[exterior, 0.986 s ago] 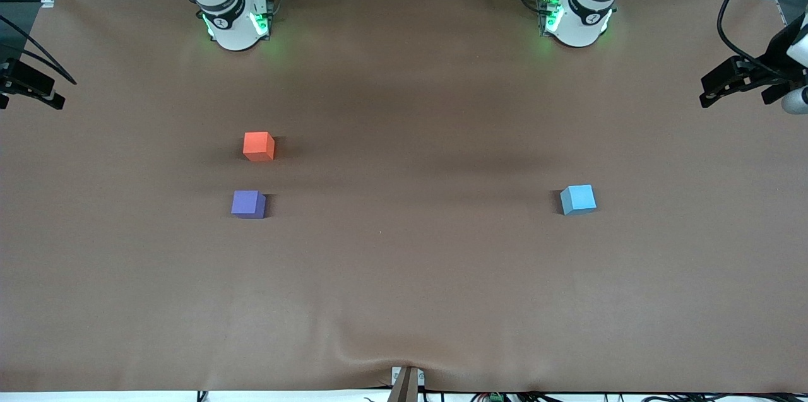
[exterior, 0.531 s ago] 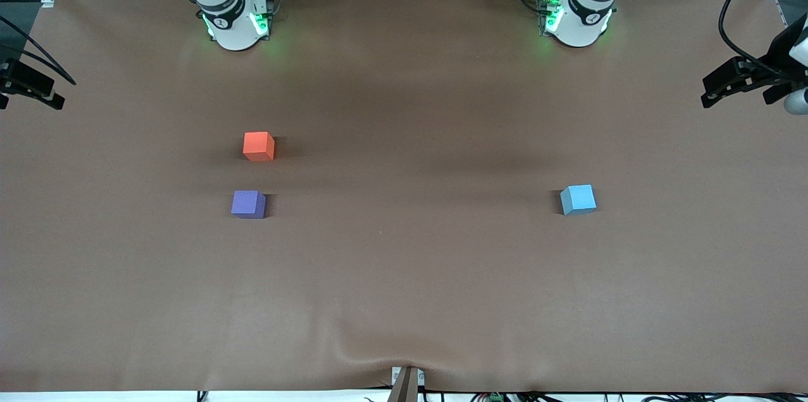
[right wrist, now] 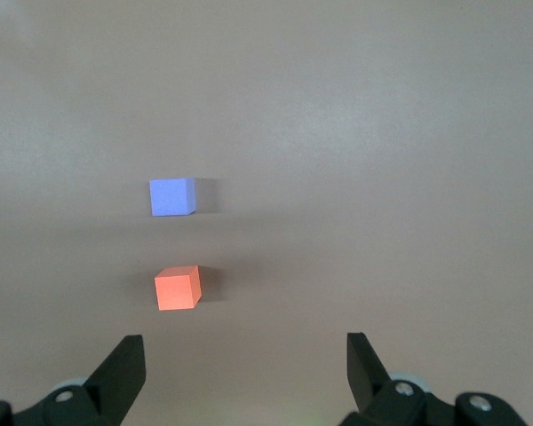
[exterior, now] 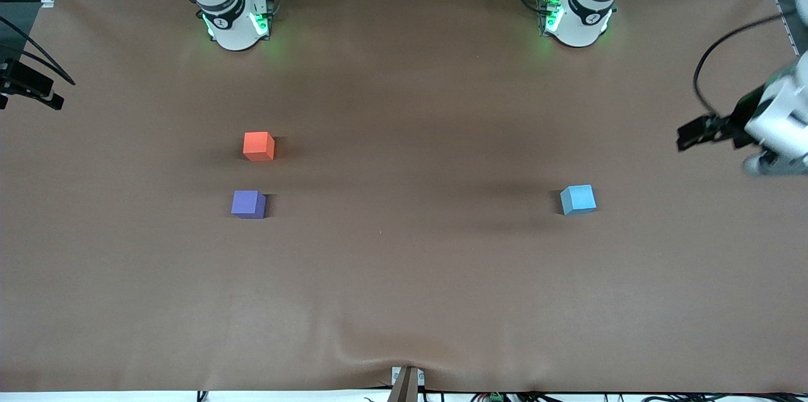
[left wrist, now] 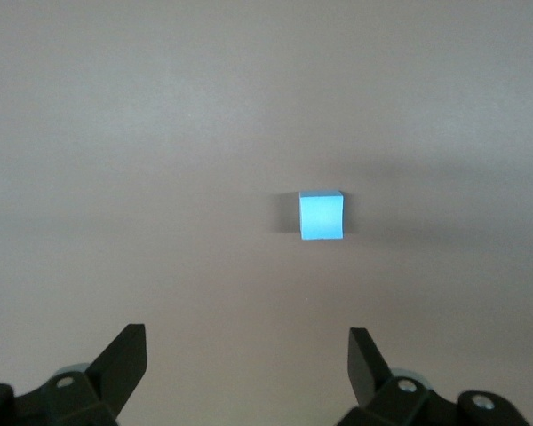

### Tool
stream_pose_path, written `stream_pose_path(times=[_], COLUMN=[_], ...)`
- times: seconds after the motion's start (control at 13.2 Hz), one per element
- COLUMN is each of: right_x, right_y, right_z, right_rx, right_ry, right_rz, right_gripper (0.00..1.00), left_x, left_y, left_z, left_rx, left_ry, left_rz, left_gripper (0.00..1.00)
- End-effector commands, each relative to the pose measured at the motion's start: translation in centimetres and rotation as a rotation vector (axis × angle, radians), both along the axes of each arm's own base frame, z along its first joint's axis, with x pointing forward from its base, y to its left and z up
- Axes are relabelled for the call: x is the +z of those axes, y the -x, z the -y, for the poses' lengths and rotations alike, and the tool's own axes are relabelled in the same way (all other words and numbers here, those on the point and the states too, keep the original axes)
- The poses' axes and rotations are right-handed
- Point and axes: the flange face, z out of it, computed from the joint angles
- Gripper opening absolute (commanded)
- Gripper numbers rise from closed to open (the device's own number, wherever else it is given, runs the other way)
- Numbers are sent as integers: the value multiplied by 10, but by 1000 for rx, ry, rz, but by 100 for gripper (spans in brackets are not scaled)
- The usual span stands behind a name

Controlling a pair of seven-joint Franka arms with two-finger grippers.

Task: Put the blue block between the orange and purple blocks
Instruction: 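Reach the left gripper down to the light blue block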

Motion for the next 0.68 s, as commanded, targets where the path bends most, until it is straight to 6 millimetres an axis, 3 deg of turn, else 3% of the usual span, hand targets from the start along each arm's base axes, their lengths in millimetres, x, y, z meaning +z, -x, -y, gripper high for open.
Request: stream_pose_path(times=[0.0, 0.15, 0.38, 0.61], right_x=[3, 3, 3, 3], right_y=[0, 0, 0, 0], right_z=[4, 2, 2, 3], right_rx=[-13, -11, -12, -14], right_ry=[-15, -15, -16, -16], right_rz=[6, 6, 5, 5], right_gripper=[100, 100, 100, 100], left_x=[-55, -97, -140, -182], left_y=[-17, -17, -15, -3], left_z=[8, 15, 25, 56], left_rx=[28, 84, 147, 180], left_ry=[12, 16, 22, 18], left_rz=[16, 65, 83, 64], left_gripper=[100, 100, 100, 100])
